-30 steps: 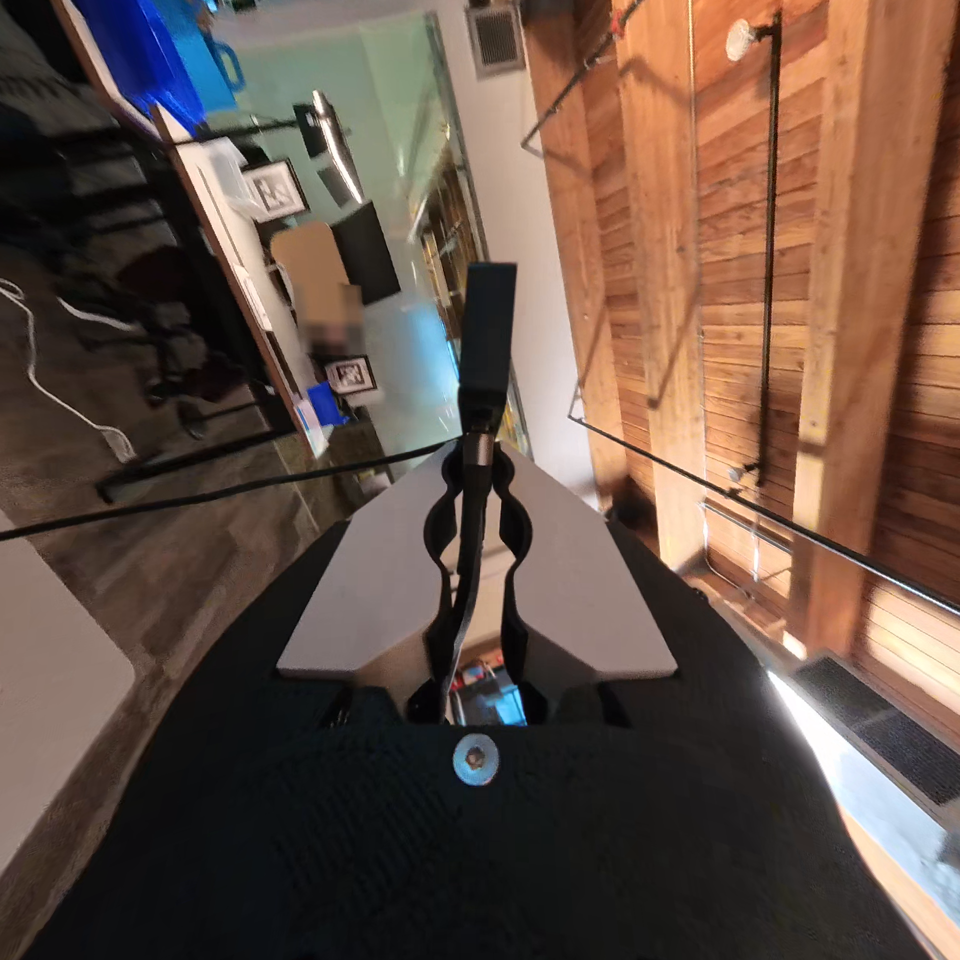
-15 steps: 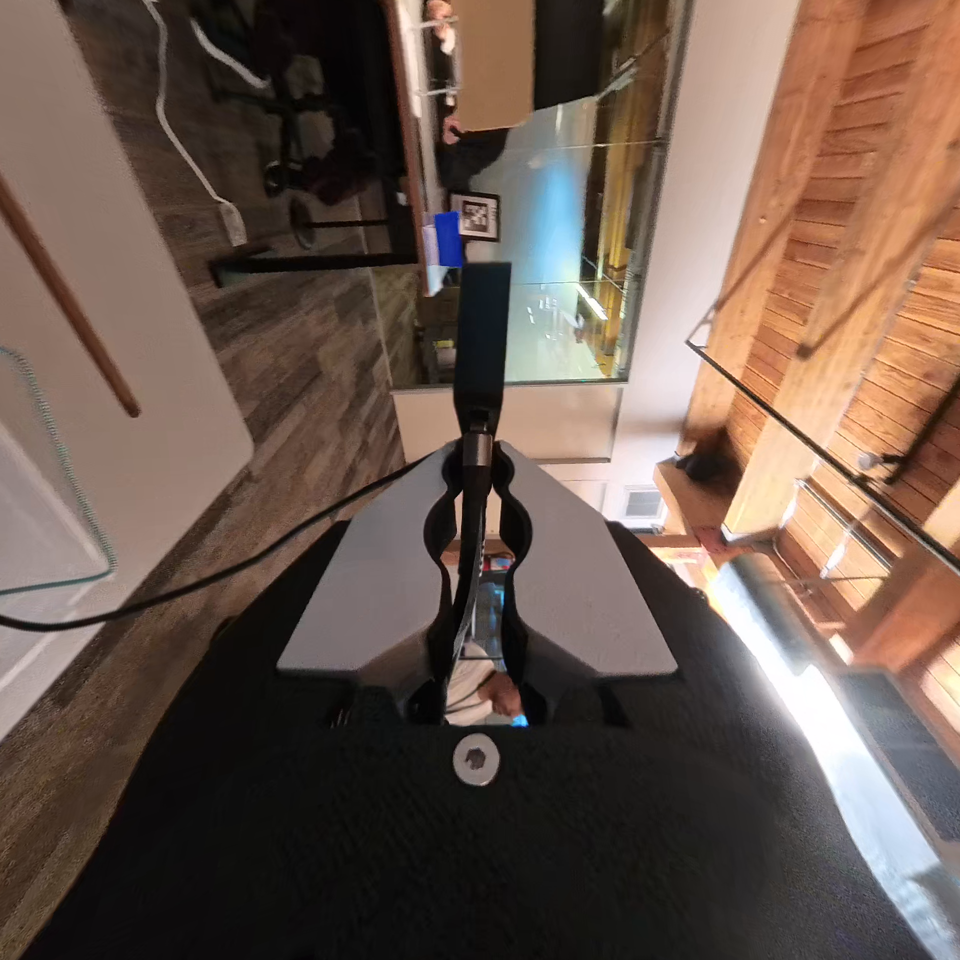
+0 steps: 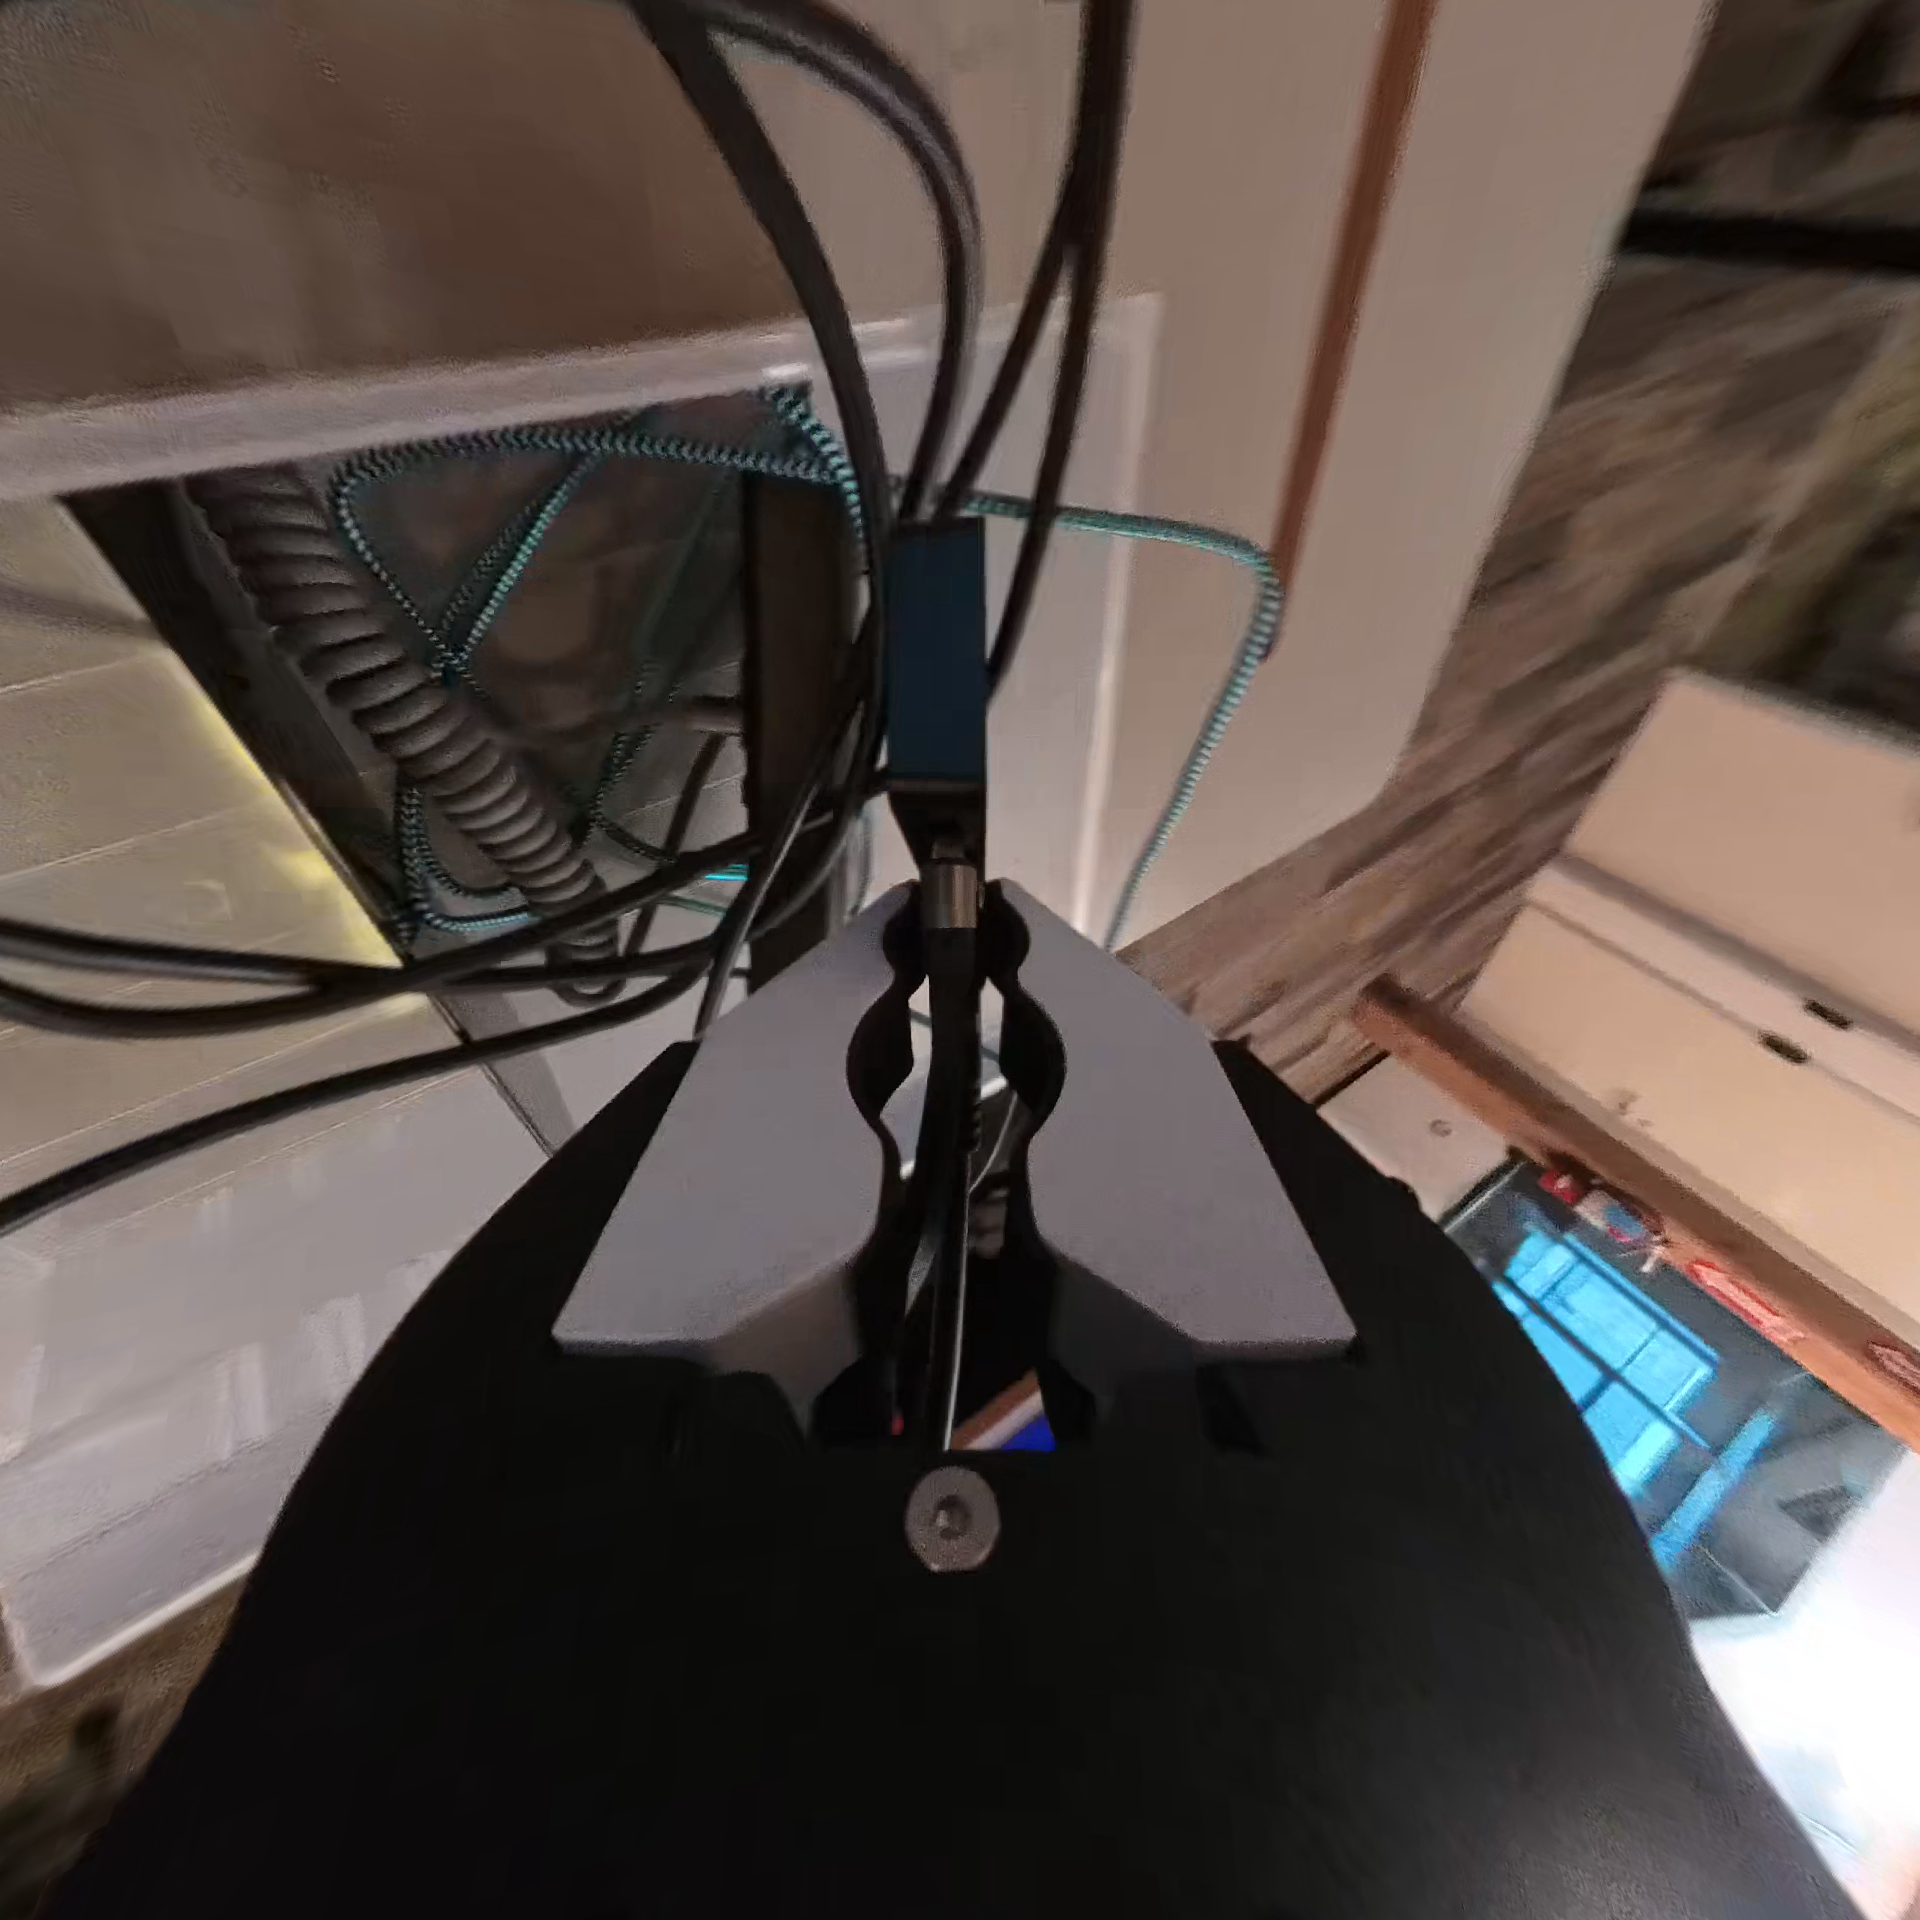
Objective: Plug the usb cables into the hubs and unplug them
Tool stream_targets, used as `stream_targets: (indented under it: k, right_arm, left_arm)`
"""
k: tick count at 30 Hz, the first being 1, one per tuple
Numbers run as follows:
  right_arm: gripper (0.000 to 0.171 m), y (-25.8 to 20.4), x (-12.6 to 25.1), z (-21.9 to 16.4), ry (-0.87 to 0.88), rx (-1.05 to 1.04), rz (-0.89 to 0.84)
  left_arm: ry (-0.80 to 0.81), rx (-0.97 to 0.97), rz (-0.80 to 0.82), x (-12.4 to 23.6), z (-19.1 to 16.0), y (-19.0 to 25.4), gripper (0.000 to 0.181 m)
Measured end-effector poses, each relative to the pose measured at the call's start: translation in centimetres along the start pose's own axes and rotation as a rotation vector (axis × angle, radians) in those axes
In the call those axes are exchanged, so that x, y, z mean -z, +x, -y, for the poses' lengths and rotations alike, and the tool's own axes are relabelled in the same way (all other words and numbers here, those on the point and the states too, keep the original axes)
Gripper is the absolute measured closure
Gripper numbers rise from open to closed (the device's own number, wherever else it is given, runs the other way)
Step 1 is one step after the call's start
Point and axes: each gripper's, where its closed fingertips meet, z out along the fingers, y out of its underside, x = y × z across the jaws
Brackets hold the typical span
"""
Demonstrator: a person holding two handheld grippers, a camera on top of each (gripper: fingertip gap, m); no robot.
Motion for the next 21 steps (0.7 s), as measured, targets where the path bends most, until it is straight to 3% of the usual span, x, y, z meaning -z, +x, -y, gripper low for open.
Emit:
stream_targets:
  k: [6, 10, 11, 16, 21]
  right_arm:
    - [0.162, -1.9, -4.0, 0.1, -0.056, -0.142, 0.178]
    - [0.160, -2.2, -4.3, 0.0, -0.061, -0.235, 0.182]
    - [0.153, -2.1, -3.9, 0.1, -0.055, -0.282, 0.198]
    - [0.109, 2.1, 1.1, 0.3, 0.067, -0.552, 0.165]
    - [0.100, 5.2, 8.1, 4.1, 0.305, -0.558, 0.087]
  left_arm:
    - [-0.003, -0.001, -0.016, -0.1, 0.0, 0.3, 0.107]
    - [-0.005, -0.003, -0.026, -0.3, 0.0, 0.5, 0.107]
    - [-0.007, -0.005, -0.026, -0.3, 0.0, 0.5, 0.107]
    - [-0.011, -0.006, -0.027, -0.5, 0.0, 0.5, 0.107]
    - [-0.020, -0.010, -0.040, -0.7, -0.1, 0.8, 0.107]
